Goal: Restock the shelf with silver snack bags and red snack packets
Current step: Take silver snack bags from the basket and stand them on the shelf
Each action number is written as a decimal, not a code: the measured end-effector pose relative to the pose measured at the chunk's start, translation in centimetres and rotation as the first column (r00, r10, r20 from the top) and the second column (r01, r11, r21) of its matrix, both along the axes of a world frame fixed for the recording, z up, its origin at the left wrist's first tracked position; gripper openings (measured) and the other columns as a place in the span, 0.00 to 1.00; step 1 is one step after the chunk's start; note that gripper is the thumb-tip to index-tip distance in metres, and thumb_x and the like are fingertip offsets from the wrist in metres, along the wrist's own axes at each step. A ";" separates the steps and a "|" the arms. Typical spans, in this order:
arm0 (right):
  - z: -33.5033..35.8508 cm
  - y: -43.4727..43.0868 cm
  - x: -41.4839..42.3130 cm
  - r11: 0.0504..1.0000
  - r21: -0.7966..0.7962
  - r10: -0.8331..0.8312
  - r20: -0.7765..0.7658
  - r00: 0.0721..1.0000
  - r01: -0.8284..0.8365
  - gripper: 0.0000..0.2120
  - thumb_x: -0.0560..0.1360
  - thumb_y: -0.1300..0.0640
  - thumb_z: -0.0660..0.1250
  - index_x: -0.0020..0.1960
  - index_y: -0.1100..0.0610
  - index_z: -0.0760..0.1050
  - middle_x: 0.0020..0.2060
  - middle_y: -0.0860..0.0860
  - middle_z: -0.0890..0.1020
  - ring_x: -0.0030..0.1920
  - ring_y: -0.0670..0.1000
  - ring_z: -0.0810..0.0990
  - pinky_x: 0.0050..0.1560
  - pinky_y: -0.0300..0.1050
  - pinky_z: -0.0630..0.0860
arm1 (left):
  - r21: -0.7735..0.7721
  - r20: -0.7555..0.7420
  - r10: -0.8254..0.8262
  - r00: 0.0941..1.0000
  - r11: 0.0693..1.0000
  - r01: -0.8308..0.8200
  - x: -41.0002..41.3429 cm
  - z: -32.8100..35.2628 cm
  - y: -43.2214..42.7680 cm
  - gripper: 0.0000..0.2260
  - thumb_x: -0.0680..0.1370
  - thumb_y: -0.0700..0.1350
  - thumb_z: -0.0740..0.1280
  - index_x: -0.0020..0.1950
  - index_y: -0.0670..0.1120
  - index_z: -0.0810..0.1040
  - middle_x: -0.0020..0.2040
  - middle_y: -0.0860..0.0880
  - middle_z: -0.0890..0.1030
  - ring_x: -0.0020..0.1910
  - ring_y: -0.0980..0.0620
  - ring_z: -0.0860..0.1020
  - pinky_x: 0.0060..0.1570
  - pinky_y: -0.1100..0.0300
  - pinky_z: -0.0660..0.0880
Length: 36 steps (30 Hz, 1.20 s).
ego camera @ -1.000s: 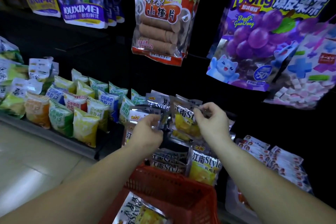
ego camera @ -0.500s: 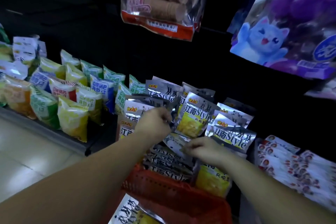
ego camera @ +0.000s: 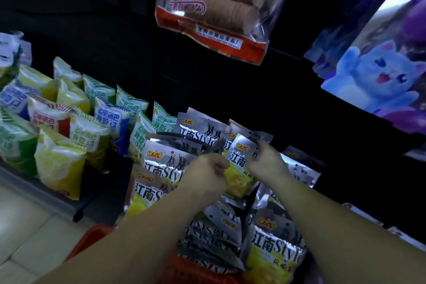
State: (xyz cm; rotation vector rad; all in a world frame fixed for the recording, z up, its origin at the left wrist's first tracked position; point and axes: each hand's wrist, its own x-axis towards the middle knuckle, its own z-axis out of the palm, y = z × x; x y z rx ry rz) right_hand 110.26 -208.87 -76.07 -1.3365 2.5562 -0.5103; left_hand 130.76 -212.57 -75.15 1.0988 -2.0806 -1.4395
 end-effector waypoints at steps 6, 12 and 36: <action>-2.1 -1.5 -2.0 0.990 0.067 -0.110 -0.179 0.978 0.123 0.25 0.81 0.42 0.65 0.73 0.51 0.67 0.61 0.56 0.75 0.60 0.60 0.74 0.53 0.56 0.77 | 0.022 0.006 0.078 0.997 0.997 -0.078 0.2 -0.5 -0.9 0.16 0.81 0.34 0.61 0.55 0.56 0.76 0.52 0.52 0.77 0.51 0.44 0.80 0.48 0.50 0.81; -2.2 -1.7 -2.3 0.989 0.033 -0.133 -0.263 0.956 0.146 0.27 0.80 0.49 0.68 0.76 0.52 0.66 0.66 0.58 0.74 0.61 0.63 0.76 0.53 0.55 0.77 | 0.040 -0.030 0.106 0.994 0.994 -0.105 0.4 0.2 -0.5 0.14 0.81 0.35 0.62 0.51 0.55 0.79 0.50 0.56 0.79 0.45 0.49 0.80 0.39 0.54 0.78; 17.6 9.0 9.0 0.862 -0.338 0.428 0.084 0.900 -0.378 0.09 0.75 0.57 0.77 0.41 0.47 0.79 0.35 0.46 0.82 0.37 0.43 0.80 0.39 0.44 0.79 | -0.181 -0.150 0.005 0.989 0.983 -0.032 7.0 11.8 2.8 0.17 0.77 0.44 0.75 0.54 0.63 0.73 0.45 0.54 0.76 0.41 0.47 0.79 0.40 0.54 0.80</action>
